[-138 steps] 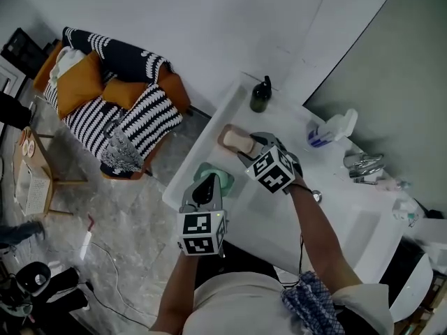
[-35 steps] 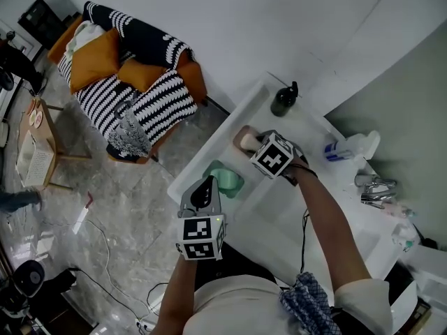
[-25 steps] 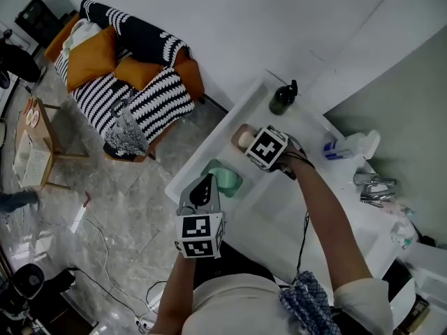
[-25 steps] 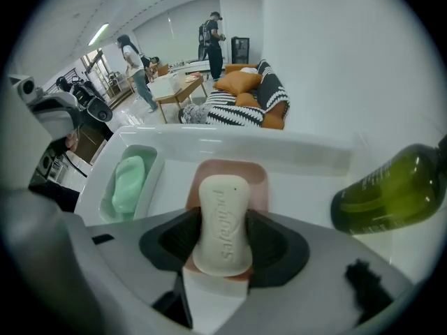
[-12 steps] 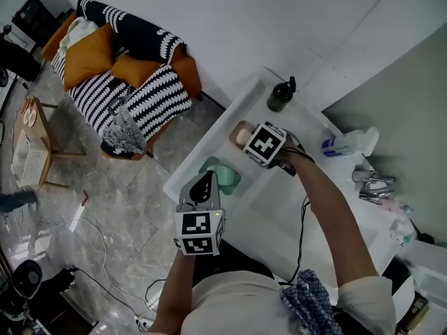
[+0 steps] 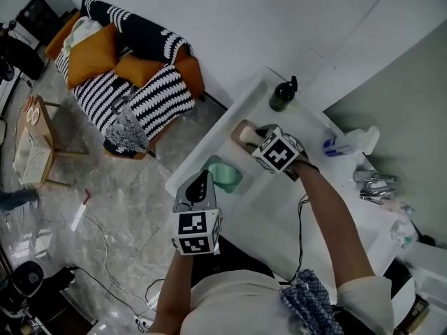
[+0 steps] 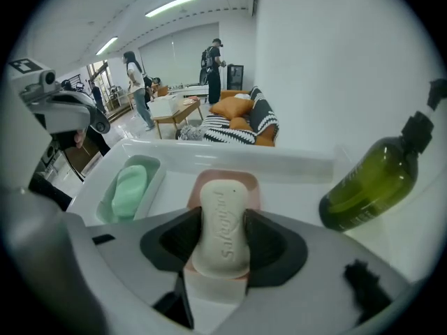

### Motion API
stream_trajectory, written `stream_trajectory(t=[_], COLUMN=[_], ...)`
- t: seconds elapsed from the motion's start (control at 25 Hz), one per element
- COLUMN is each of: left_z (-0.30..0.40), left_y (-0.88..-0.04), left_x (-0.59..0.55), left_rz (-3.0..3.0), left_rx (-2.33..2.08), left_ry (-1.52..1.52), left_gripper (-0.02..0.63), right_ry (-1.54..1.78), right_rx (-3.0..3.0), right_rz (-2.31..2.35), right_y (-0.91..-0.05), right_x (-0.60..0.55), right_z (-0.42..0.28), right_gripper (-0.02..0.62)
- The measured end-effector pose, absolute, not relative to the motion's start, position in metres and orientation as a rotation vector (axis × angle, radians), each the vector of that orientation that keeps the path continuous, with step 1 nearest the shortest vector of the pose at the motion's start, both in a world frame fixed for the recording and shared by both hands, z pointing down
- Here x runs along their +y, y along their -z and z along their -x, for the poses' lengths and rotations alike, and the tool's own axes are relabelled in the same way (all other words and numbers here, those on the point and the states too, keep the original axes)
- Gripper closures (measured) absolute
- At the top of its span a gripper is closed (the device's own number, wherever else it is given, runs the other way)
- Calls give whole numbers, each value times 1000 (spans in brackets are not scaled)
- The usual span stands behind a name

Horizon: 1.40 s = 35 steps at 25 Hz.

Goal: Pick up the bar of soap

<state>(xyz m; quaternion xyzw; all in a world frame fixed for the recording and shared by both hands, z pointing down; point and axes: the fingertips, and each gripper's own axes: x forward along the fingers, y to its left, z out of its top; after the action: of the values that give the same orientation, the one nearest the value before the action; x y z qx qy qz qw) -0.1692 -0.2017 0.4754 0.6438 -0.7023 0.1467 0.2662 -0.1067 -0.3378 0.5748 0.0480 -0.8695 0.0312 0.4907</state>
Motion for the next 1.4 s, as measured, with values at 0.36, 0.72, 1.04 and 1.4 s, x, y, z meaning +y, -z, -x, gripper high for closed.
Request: stream_trajectory(t=[0.36, 0.72, 1.04, 1.4], left_z=[156, 119, 81, 48], left_y=[-468, -456, -454, -458], left_x=[-205, -217, -223, -230], left_rz=[-1787, -1926, -2028, -2096], left_rx=[-1880, -1806, -1717, -1643], left_ry=[-401, -420, -447, -486], left_gripper=[598, 598, 598, 598], right_ry=[-106, -153, -242, -353], right_rx=[-2246, -2262, -2215, -2145], right_rz=[-215, -383, -476, -544], right_y=[-538, -518, -529, -567], right_x=[-326, -319, -299, -280], right_z=[82, 22, -36, -83], right_gripper=[382, 382, 383, 383])
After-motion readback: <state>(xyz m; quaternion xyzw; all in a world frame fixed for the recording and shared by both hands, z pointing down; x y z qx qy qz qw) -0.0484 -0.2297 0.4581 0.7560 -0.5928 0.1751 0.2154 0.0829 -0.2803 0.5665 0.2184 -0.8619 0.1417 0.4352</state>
